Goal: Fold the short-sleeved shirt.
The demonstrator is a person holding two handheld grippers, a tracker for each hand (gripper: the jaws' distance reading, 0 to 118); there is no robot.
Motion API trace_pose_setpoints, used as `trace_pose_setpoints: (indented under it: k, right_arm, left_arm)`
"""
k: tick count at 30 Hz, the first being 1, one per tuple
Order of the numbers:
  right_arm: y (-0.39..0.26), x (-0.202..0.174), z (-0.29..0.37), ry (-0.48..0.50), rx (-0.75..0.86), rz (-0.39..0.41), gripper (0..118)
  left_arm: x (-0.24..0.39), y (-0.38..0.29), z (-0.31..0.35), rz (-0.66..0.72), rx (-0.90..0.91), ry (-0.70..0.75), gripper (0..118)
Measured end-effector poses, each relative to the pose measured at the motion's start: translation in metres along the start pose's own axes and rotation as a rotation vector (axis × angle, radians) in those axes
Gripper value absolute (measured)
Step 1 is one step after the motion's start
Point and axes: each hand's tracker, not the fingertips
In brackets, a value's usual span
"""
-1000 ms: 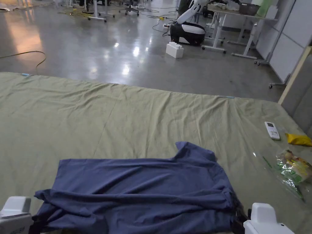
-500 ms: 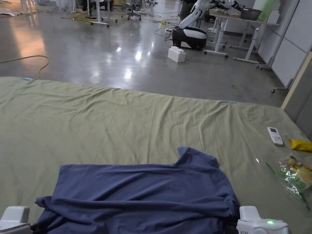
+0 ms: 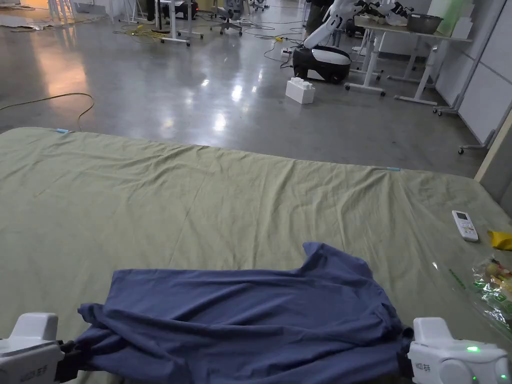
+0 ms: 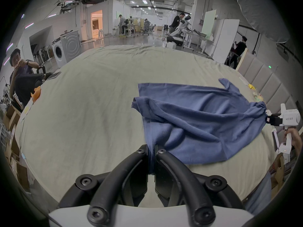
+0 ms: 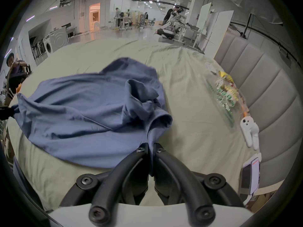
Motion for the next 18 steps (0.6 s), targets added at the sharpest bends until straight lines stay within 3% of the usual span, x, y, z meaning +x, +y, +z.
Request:
trace_pose_setpoints:
  k: [8, 18]
  right_arm:
    - [0.012, 0.007, 0.075, -0.017, 0.05, 0.045, 5]
    - [-0.087, -0.012, 0.087, 0.002, -0.065, 0.046, 5]
  left_arm:
    - [-0.017, 0.011, 0.04, 0.028, 0.062, -0.015, 7]
    - [-0.024, -0.058, 0.046, 0.026, -0.045, -0.005, 7]
